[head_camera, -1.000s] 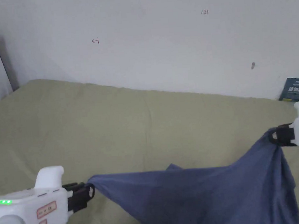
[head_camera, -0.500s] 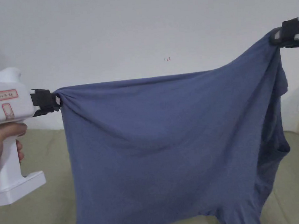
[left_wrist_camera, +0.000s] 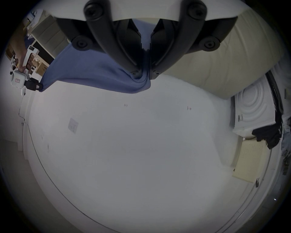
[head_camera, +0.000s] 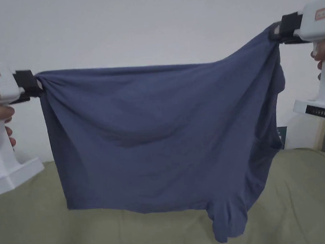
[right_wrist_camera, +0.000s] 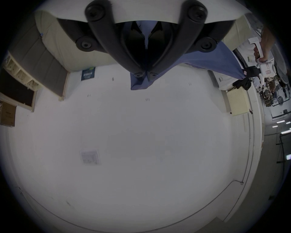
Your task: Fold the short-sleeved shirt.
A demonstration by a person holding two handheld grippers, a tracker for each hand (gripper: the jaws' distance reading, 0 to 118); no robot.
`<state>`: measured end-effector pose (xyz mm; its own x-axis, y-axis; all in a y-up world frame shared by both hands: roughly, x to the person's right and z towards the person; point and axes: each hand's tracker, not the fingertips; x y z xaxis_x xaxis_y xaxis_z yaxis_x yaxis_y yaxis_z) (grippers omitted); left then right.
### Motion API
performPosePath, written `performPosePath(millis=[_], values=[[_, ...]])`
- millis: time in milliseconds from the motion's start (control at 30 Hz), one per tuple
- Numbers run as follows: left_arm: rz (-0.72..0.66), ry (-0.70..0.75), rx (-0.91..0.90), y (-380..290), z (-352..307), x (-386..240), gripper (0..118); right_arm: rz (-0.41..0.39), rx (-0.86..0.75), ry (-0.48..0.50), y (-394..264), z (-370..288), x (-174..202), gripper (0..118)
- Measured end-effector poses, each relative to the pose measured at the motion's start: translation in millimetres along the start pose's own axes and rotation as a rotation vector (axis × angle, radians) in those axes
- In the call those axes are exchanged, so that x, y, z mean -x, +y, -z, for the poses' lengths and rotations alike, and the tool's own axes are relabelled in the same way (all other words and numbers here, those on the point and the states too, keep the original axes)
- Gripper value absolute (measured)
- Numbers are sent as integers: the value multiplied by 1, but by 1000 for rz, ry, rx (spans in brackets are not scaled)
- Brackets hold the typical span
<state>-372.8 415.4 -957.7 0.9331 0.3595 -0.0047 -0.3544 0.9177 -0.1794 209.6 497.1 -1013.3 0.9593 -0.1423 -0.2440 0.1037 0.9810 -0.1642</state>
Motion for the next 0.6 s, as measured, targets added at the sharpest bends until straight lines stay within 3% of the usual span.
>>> performPosePath(millis=[100,167,333,500,600], values=[[-5,40,68,-50,13,15,9,2,77,-4,-46,17,-8,3],[-80,58,101,-84,22,30,9,19,96,-11,-75,25,-15,3],[-117,74,182,-152,27,52,9,58,90,-10,-127,20,-27,3],[-64,-1,212,-200,-35,46,9,46,108,20,-170,-48,-19,3],[-60,-32,223,-234,-98,44,9,-1,225,18,-216,-107,-14,3]])
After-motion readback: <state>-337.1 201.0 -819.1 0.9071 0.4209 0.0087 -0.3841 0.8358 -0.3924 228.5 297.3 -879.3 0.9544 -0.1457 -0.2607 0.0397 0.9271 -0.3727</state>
